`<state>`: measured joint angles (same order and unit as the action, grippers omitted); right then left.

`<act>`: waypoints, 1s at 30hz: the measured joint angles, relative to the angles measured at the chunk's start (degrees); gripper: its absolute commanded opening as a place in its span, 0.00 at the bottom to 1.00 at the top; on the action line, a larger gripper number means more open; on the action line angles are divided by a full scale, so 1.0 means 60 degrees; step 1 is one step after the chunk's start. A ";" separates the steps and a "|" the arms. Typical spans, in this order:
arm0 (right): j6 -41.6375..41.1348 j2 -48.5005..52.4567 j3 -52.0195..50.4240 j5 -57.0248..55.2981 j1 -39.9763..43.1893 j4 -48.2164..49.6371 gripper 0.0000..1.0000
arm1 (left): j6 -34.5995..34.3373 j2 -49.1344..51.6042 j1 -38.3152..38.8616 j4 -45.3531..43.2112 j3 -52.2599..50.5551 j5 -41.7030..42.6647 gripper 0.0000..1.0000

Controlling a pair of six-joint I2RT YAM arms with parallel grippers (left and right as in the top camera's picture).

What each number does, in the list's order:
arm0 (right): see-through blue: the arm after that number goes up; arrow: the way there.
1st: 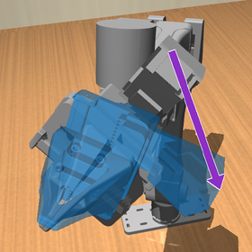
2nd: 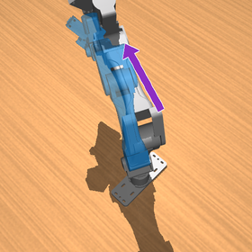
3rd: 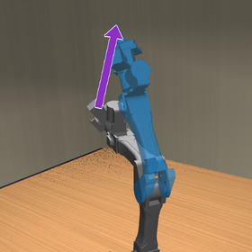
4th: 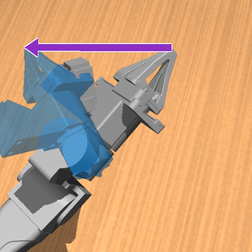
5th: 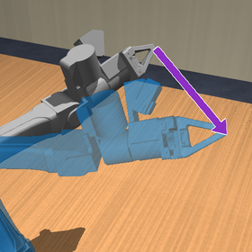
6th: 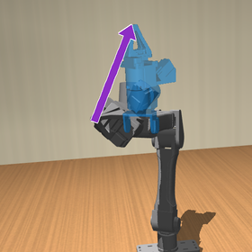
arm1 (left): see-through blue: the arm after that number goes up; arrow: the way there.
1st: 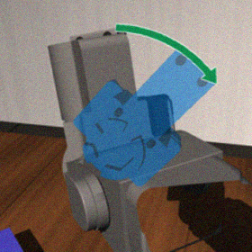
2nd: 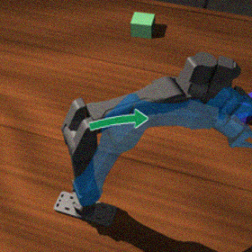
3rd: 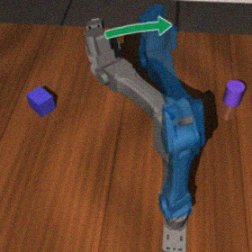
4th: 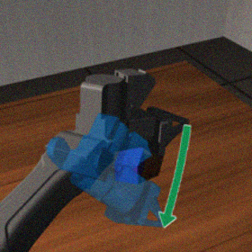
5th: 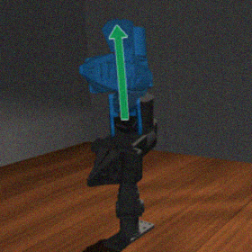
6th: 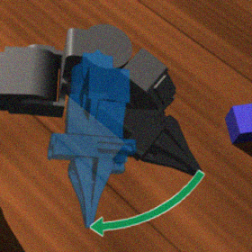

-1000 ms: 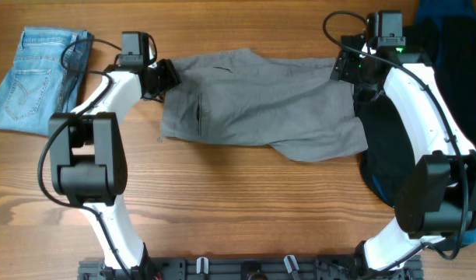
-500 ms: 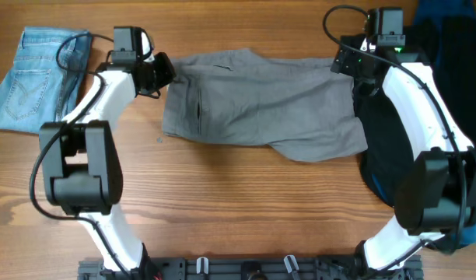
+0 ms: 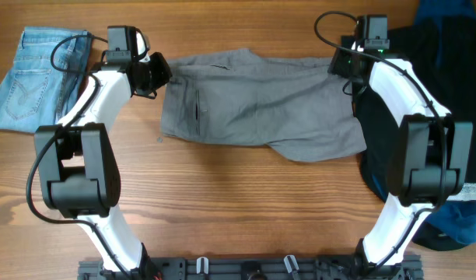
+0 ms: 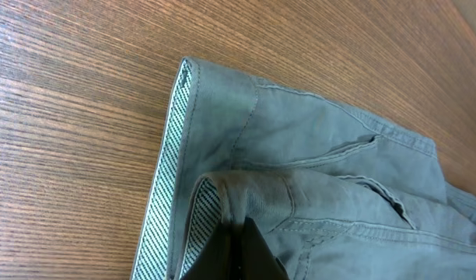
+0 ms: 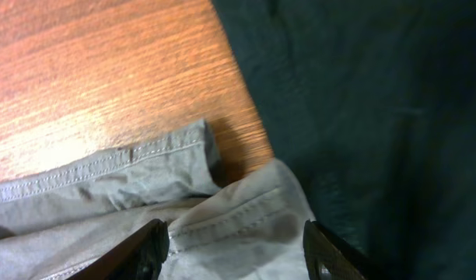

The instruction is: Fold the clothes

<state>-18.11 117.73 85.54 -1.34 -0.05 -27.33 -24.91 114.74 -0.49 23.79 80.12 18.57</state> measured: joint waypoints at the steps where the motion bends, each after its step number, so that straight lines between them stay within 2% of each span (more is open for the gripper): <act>1: -0.0004 0.0058 0.0000 0.0113 0.0000 0.0007 0.59 | -0.0007 -0.0015 0.0000 0.0000 0.0000 0.0004 0.04; 8: -0.0004 0.0219 0.0000 0.0444 0.0000 0.0000 0.59 | -0.0113 -0.0040 0.0000 0.0004 0.0000 0.0004 0.04; 10: -0.0004 0.0219 0.0000 0.0448 0.0000 0.0044 0.56 | -0.0113 -0.0040 0.0000 0.0015 0.0000 0.0004 0.04; 12: 0.0004 0.0222 0.0000 0.0426 0.0000 0.0073 0.49 | -0.0117 -0.0047 0.0000 0.0076 0.0000 0.0004 0.04; 14: 0.0004 0.0222 0.0000 0.0357 0.0000 0.0076 0.31 | -0.0117 -0.0051 0.0000 0.0153 0.0000 0.0004 0.04; 16: 0.0018 0.0222 0.0000 0.0255 0.0000 0.0084 0.17 | -0.0117 -0.0055 0.0000 0.0178 0.0000 0.0004 0.04; 17: -0.0036 0.0222 0.0000 0.0215 0.0000 0.0102 0.07 | -0.0117 -0.0055 0.0000 0.0178 0.0000 0.0004 0.04; 18: 0.0018 0.0237 0.0000 0.0204 0.0000 0.0106 0.04 | -0.0117 -0.0055 0.0000 0.0182 0.0000 0.0004 0.04; 22: 0.0000 0.0382 0.0000 0.0178 0.0000 0.0095 0.04 | -0.0117 -0.0055 0.0000 0.0178 0.0000 0.0004 0.04; 23: 0.0000 0.0401 0.0000 0.0178 0.0000 0.0091 0.25 | -0.0117 -0.0055 0.0000 0.0178 0.0000 0.0004 0.04; 24: -0.0004 0.0408 0.0000 0.0175 0.0000 0.0095 0.54 | -0.0117 -0.0055 0.0000 0.0182 0.0000 0.0004 0.04; 26: -0.0007 0.0408 0.0000 0.0171 0.0018 0.0153 0.62 | -0.0117 -0.0055 0.0000 0.0186 0.0000 0.0004 0.04; 30: -0.0011 0.0408 0.0000 0.0142 0.0091 0.0918 0.66 | -0.0117 -0.0055 0.0000 0.0219 0.0000 0.0004 0.04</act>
<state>-18.17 120.18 85.54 -0.49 0.49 -21.82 -25.61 114.41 -0.49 25.10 80.12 18.59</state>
